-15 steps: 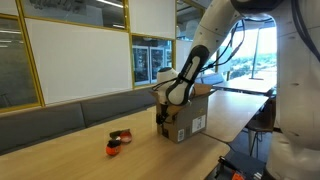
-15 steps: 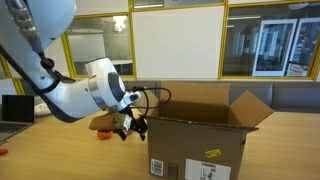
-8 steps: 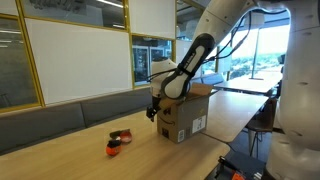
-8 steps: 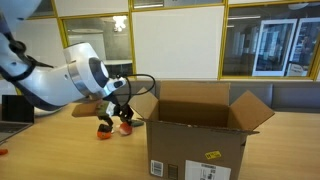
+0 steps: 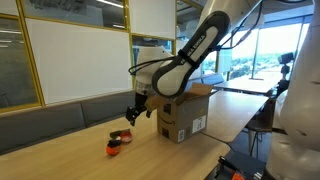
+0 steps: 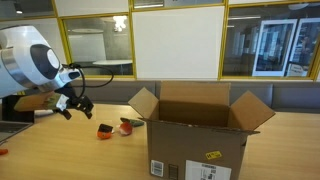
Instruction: Put the objects on the left inside the box
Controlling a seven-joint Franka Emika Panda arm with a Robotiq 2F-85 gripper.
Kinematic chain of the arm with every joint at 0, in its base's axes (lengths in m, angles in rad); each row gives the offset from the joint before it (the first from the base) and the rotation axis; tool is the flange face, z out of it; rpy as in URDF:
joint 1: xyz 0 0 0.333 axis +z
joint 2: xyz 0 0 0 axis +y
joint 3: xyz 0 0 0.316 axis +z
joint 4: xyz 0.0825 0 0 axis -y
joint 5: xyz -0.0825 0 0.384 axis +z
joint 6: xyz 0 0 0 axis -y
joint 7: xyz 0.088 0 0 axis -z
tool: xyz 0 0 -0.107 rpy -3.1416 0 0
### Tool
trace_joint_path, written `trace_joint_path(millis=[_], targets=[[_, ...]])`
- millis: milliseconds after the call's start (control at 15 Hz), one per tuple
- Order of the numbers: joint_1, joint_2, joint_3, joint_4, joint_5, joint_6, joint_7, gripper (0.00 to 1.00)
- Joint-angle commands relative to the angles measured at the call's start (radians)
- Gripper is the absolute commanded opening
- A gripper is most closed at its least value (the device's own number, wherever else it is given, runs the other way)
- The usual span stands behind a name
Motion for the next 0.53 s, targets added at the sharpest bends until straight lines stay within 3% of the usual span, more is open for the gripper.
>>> trace_joint_path(millis=[0,467], targets=[[0.014,0.047,0.040,0.005,0.109,0.068,-0.087,1.00],[0.005,0.279,0.036,0.123,0.182,0.094,-0.097,1.00]])
